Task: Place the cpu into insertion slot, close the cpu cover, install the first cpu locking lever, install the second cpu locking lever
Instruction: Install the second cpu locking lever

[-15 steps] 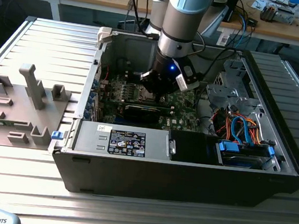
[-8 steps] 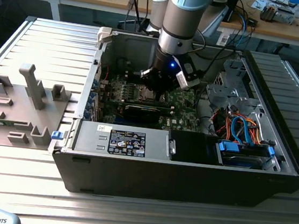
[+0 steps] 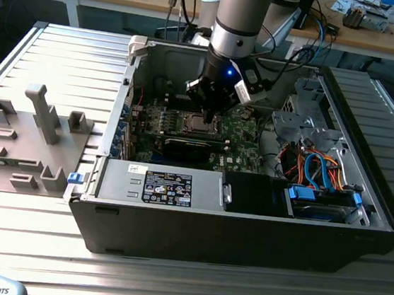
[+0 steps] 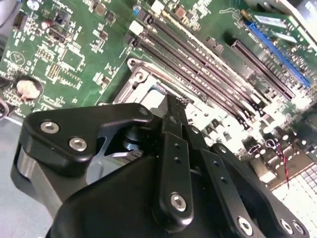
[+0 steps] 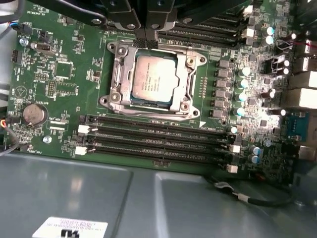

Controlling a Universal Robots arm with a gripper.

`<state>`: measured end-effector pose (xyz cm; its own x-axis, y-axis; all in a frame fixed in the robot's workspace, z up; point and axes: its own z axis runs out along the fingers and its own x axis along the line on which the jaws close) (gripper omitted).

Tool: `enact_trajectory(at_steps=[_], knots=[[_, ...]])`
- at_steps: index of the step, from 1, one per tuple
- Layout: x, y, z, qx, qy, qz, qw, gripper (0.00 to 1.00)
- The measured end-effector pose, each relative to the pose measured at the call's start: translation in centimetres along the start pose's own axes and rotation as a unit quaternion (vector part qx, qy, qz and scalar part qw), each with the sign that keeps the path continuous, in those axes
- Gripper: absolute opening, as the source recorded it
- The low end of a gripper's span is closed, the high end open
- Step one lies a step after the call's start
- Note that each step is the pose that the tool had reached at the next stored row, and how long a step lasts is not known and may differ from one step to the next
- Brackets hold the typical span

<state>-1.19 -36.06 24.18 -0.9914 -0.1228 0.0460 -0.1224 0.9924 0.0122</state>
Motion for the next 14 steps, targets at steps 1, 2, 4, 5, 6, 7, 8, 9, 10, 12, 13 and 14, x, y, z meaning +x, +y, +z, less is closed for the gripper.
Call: enact_trajectory(at_steps=[1,2,4,5,6,7,8,9,10,12,13,14], knots=[[-0.01,0.11,-0.02,-0.0003,0.0,0.0,1.0,0.11],[-0.03,0.27,-0.04,-0.0008,-0.0001,0.0,1.0,0.11],[-0.07,0.58,-0.09,-0.0017,-0.0002,0.0,1.0,0.11],[-0.09,0.75,-0.12,-0.0023,-0.0003,0.0,1.0,0.11],[-0.1,0.88,-0.16,-0.0031,-0.0004,0.0,1.0,0.11],[-0.1,0.91,-0.21,-0.0033,-0.0004,0.0,1.0,0.11],[-0.1,0.92,-0.22,-0.0038,-0.0004,0.0,1.0,0.11],[-0.1,0.92,-0.22,-0.0038,-0.0005,0.0,1.0,0.11],[-0.1,0.92,-0.23,-0.0039,-0.0005,0.0,1.0,0.11],[-0.1,0.92,-0.25,-0.0038,-0.0005,0.0,1.0,0.11],[-0.1,0.92,-0.25,-0.0038,-0.0005,0.0,1.0,0.11],[-0.1,0.92,-0.26,-0.0038,-0.0004,0.0,1.0,0.11]])
